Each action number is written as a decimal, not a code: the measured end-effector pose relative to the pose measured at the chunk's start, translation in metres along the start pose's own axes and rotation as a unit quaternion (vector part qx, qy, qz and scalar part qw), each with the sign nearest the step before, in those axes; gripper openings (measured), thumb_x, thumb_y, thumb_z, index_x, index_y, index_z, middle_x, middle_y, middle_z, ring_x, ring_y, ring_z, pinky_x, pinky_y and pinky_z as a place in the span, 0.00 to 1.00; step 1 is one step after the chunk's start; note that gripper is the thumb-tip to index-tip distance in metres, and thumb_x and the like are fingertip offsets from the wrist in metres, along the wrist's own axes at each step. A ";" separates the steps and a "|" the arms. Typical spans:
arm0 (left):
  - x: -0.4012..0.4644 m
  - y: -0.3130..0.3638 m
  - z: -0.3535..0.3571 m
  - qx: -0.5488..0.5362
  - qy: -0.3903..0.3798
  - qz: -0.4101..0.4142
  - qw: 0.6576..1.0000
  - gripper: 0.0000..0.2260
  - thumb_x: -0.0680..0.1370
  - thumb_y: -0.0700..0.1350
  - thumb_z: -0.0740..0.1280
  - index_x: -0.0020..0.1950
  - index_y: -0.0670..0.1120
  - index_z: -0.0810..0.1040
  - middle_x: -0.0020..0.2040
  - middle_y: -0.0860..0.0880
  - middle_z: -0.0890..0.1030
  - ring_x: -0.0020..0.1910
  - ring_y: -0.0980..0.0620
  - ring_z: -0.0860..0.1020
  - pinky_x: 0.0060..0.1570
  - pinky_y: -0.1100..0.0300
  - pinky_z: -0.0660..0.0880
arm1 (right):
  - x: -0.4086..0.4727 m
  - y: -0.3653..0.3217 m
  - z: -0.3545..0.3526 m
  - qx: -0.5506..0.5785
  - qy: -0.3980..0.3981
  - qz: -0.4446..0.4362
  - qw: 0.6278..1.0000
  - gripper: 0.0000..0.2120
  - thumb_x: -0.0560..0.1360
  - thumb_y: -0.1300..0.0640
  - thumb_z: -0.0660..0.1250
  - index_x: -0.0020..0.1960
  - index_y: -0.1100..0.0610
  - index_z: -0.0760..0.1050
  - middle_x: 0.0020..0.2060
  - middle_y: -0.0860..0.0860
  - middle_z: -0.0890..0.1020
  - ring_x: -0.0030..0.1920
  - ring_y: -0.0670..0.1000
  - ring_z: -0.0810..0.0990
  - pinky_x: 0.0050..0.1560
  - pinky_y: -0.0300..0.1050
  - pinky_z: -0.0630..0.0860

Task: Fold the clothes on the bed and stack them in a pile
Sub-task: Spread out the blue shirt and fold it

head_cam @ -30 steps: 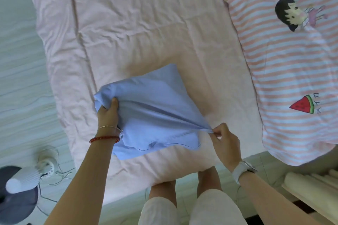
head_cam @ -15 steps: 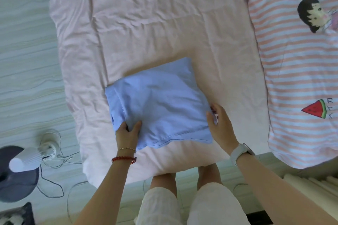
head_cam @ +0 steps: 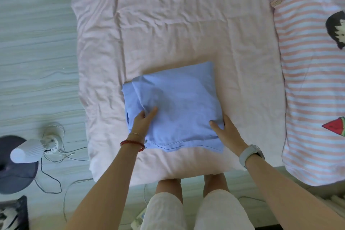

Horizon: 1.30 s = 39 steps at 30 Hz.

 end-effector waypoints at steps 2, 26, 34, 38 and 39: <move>0.000 0.005 0.011 0.061 0.025 0.011 0.998 0.09 0.75 0.49 0.68 0.45 0.43 0.76 0.45 0.49 0.79 0.49 0.48 0.76 0.50 0.60 0.74 | -0.003 -0.002 -0.001 -0.006 0.018 0.010 1.000 0.23 0.76 0.47 0.62 0.70 0.49 0.63 0.60 0.47 0.75 0.53 0.51 0.74 0.50 0.43 0.71; -0.040 0.039 -0.049 0.384 0.299 0.225 0.844 0.25 0.71 0.38 0.66 0.69 0.41 0.68 0.66 0.39 0.70 0.64 0.38 0.70 0.57 0.45 0.68 | -0.050 0.001 0.041 -0.353 -0.042 -0.207 0.912 0.36 0.77 0.60 0.61 0.73 0.43 0.42 0.75 0.47 0.40 0.73 0.51 0.58 0.46 0.38 0.74; -0.047 0.003 0.042 0.651 0.058 0.392 0.648 0.29 0.68 0.56 0.71 0.69 0.54 0.71 0.72 0.41 0.66 0.69 0.33 0.64 0.58 0.28 0.61 | -0.057 -0.013 -0.006 -0.265 0.193 -0.182 0.927 0.04 0.69 0.69 0.67 0.44 0.65 0.77 0.43 0.57 0.79 0.42 0.60 0.78 0.39 0.50 0.73; -0.033 -0.013 0.033 0.674 0.035 0.318 0.666 0.36 0.65 0.58 0.73 0.71 0.54 0.67 0.73 0.41 0.63 0.71 0.33 0.61 0.58 0.28 0.62 | -0.025 -0.024 0.007 -0.065 0.119 -0.111 0.984 0.15 0.74 0.60 0.66 0.60 0.60 0.70 0.52 0.50 0.73 0.53 0.51 0.72 0.51 0.42 0.68; -0.030 -0.016 0.030 0.678 0.028 0.295 0.672 0.37 0.67 0.59 0.71 0.73 0.55 0.62 0.75 0.42 0.58 0.73 0.35 0.56 0.60 0.29 0.60 | -0.018 -0.024 0.017 -0.013 0.071 -0.094 0.993 0.17 0.74 0.60 0.67 0.62 0.59 0.69 0.53 0.49 0.74 0.55 0.50 0.73 0.53 0.42 0.69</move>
Point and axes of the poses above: each hand's wrist, its own x-axis towards the middle knuckle, its own z-axis out of the palm, y = z × x, the point moved 8 cm from there along x, towards the middle knuckle
